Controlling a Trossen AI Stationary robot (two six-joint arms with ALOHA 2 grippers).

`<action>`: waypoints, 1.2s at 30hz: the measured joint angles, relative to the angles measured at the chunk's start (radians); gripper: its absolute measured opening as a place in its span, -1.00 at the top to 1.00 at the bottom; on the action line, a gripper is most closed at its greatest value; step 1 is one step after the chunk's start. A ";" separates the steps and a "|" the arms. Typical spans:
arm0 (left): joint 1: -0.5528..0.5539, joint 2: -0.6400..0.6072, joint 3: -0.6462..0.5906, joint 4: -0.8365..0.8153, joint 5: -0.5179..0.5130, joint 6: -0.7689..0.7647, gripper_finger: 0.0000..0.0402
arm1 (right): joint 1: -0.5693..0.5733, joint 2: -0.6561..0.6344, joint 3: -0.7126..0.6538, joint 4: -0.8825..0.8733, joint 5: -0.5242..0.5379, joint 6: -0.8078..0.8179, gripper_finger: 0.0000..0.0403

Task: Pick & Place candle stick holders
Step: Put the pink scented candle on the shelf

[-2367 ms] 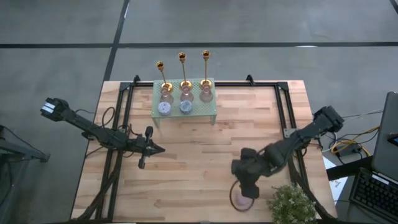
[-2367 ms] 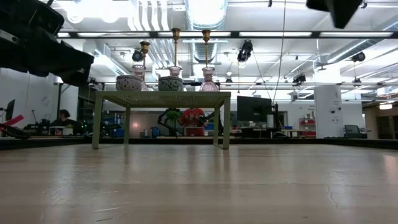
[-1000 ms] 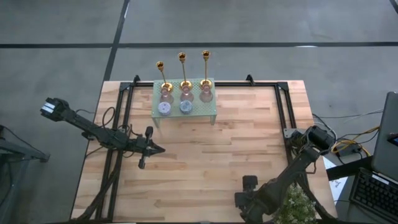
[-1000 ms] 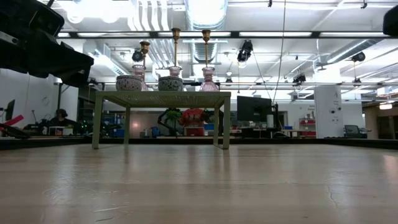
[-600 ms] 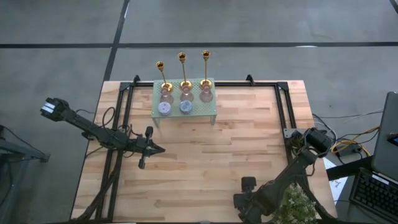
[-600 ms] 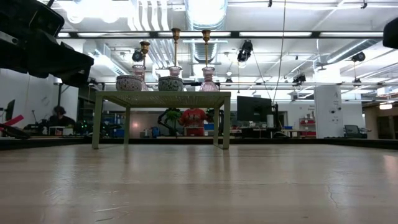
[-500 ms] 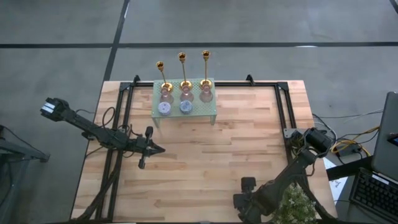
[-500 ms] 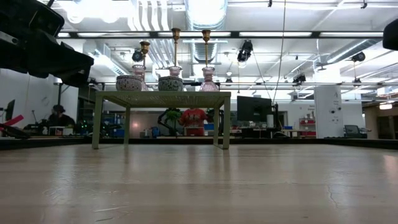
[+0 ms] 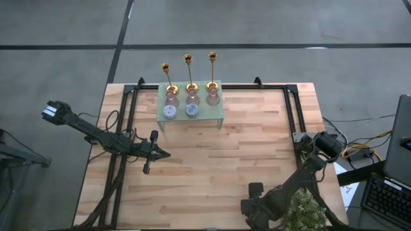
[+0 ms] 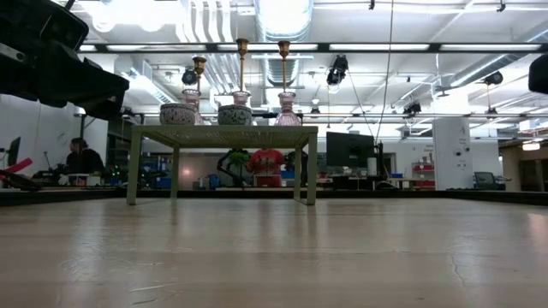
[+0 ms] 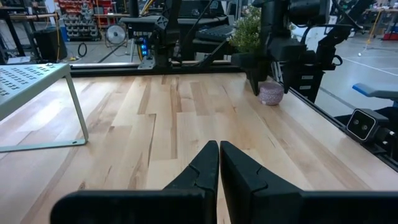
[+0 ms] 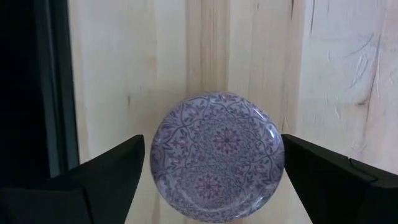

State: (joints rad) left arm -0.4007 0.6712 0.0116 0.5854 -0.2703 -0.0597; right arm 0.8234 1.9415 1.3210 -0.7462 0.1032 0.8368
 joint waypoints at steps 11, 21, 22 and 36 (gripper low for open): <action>0.000 0.000 0.000 0.000 0.000 0.000 0.90 | -0.005 -0.003 -0.013 0.003 -0.007 0.001 -0.63; 0.000 0.000 0.000 0.000 0.000 0.000 0.90 | -0.014 -0.004 -0.013 0.004 0.001 -0.011 -0.42; 0.000 0.000 0.000 0.000 0.000 0.000 0.90 | -0.016 -0.004 -0.013 0.004 0.000 -0.015 -0.44; 0.000 0.000 0.000 0.000 0.000 0.000 0.90 | -0.095 -0.084 -0.002 -0.055 0.001 -0.124 -0.46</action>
State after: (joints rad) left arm -0.4008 0.6712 0.0116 0.5850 -0.2706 -0.0594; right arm 0.7283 1.8572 1.3186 -0.8015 0.1041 0.7126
